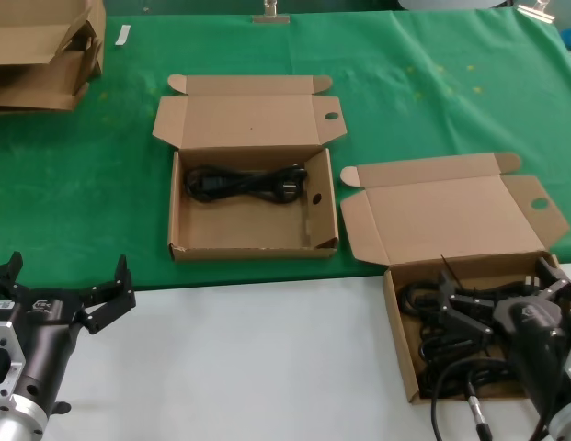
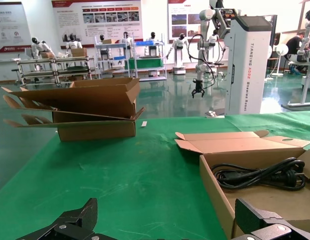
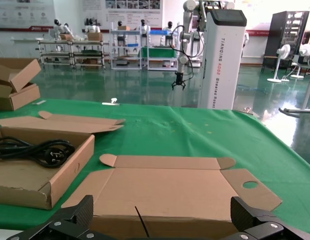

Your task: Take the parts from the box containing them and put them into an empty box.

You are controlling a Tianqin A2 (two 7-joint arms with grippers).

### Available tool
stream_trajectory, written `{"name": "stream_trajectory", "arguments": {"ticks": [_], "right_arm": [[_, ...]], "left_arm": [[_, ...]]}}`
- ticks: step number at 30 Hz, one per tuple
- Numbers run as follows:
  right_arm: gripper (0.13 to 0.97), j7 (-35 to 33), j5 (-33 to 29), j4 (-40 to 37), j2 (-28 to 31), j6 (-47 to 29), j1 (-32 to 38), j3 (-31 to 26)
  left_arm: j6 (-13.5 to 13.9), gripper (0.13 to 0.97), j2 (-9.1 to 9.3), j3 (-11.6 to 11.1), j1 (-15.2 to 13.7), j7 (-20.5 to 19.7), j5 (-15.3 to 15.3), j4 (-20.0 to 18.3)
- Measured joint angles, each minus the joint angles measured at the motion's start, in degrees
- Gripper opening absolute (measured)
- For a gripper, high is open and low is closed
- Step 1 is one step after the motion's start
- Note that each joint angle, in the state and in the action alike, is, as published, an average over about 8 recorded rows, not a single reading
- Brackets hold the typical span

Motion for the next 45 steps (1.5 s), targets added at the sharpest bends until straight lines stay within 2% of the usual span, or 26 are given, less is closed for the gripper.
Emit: {"name": "stream_trajectory", "arguments": {"ticks": [45], "right_arm": [[0.966,0.00,0.00,0.00,0.00,0.00,0.00,0.00]], "left_arm": [[0.00,0.966,0.00,0.00,0.00,0.00,0.00,0.00]]}}
